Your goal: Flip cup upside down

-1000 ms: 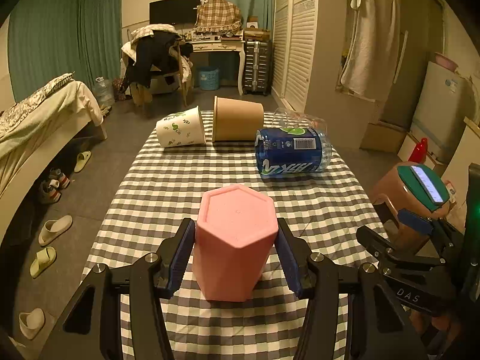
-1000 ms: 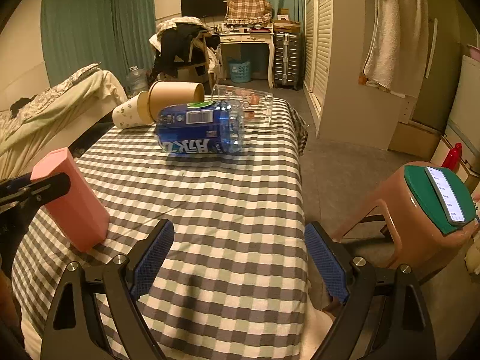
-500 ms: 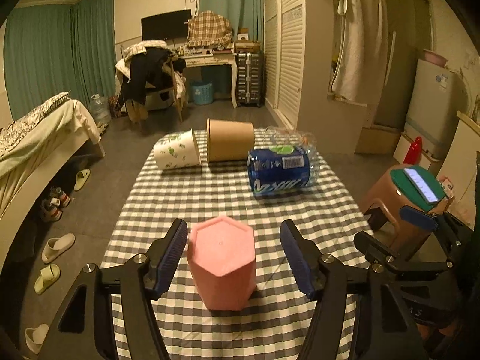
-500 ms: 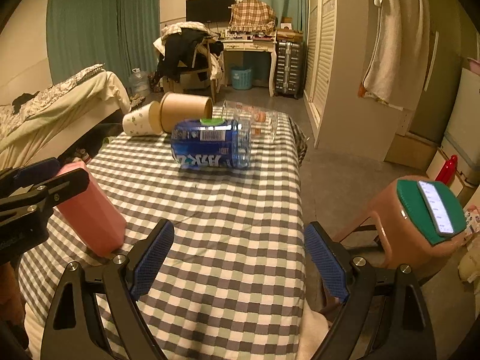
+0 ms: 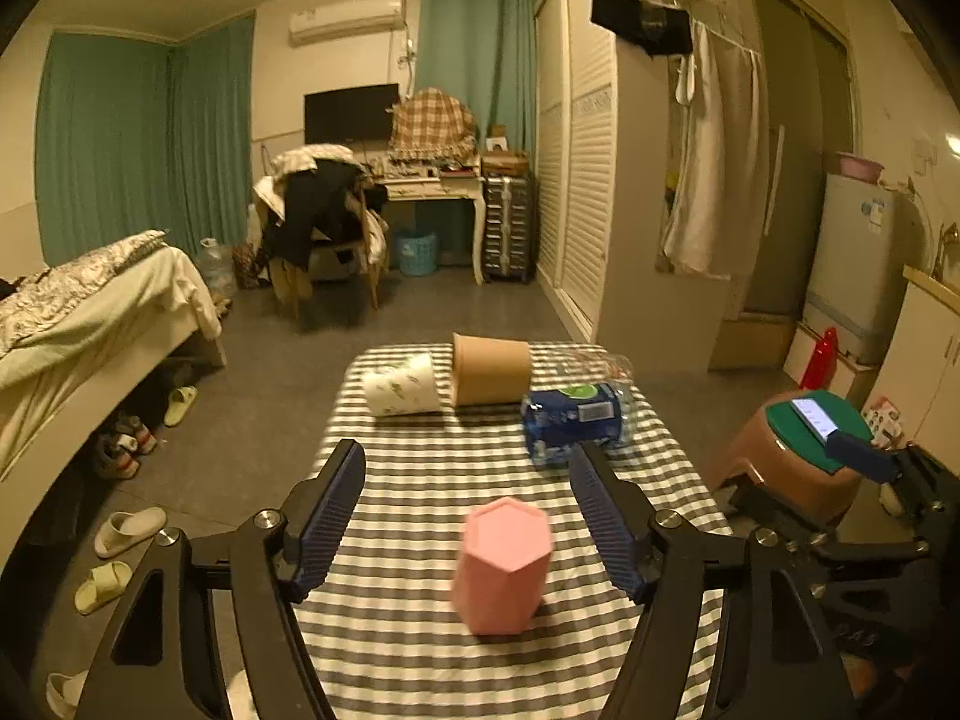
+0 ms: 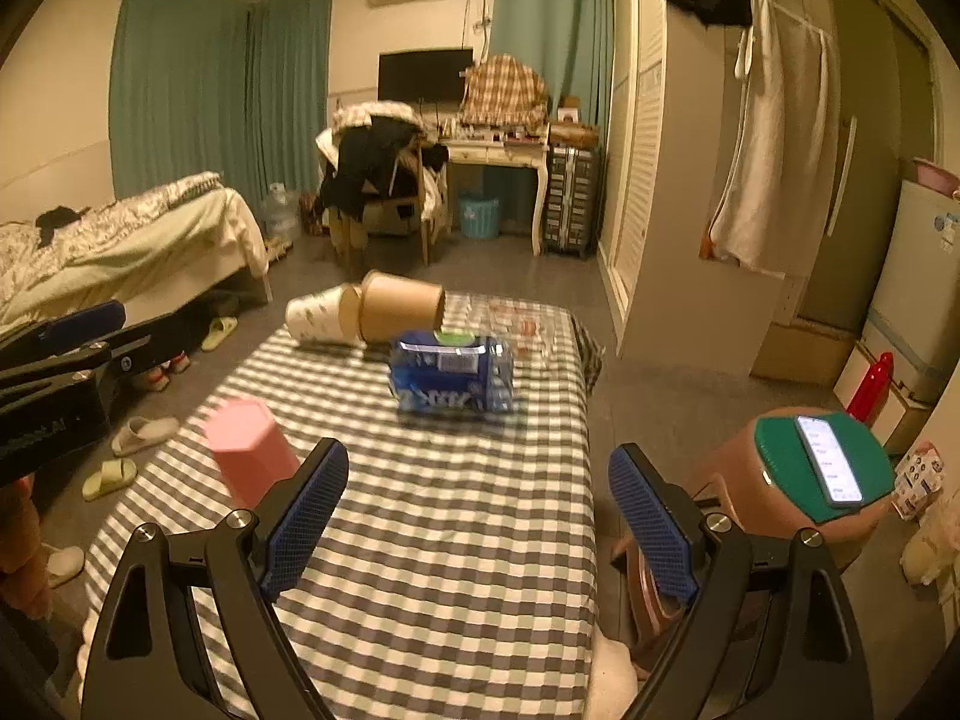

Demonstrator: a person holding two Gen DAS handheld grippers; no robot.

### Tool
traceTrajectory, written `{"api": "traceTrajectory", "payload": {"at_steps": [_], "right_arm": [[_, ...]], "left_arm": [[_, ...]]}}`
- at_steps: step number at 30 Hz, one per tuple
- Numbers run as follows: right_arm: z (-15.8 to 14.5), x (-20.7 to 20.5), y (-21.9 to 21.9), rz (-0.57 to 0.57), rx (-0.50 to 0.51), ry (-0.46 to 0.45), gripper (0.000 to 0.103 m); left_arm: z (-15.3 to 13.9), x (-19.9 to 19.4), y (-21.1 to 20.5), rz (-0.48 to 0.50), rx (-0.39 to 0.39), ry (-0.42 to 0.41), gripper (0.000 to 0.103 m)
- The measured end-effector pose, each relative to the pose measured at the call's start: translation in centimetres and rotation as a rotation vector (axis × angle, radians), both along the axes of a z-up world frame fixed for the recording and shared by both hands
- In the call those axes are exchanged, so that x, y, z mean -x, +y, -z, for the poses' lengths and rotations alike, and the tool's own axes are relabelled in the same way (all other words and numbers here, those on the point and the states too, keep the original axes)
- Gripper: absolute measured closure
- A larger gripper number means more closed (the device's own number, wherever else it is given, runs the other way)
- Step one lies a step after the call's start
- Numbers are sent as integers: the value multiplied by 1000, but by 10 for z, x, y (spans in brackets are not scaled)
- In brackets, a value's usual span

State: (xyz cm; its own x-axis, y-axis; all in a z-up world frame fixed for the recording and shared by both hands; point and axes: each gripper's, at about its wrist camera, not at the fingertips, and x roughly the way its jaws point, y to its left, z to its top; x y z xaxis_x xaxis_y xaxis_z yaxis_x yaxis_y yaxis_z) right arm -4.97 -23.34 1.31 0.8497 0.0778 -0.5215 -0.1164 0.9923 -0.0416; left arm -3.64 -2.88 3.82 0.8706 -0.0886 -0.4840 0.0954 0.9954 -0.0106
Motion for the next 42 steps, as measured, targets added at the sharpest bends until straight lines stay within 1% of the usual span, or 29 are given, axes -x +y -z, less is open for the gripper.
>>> {"api": "traceTrajectory", "payload": {"at_steps": [3,7,9,10,16,17,18,24,26,27,42], "right_arm": [[-11,17,7,-2,-5,-36,14],[-18,31,16,-12,-21,-68,14],[-19,37,20,-15,-33,-79,10],[-18,40,22,-16,-40,-82,9],[-13,48,26,-5,-62,-91,7],[-13,48,26,0,-63,-91,5],[-12,49,25,4,-64,-92,1],[-10,49,19,33,-74,-99,0],[-9,48,17,39,-72,-98,0],[-8,47,17,42,-72,-96,0],[-3,43,16,41,-77,-80,0]], "left_arm": [[-1,10,13,-27,7,-8,16],[4,25,28,-59,5,-17,13],[8,31,34,-73,5,-18,8],[10,34,37,-81,8,-22,7],[20,44,49,-125,0,-28,7],[22,45,49,-128,-2,-27,7],[24,45,49,-131,-3,-24,7],[27,45,46,-130,-26,-23,6],[27,45,45,-128,-27,-22,1],[27,46,45,-129,-25,-26,0],[29,46,45,-134,-25,-23,0]]}}
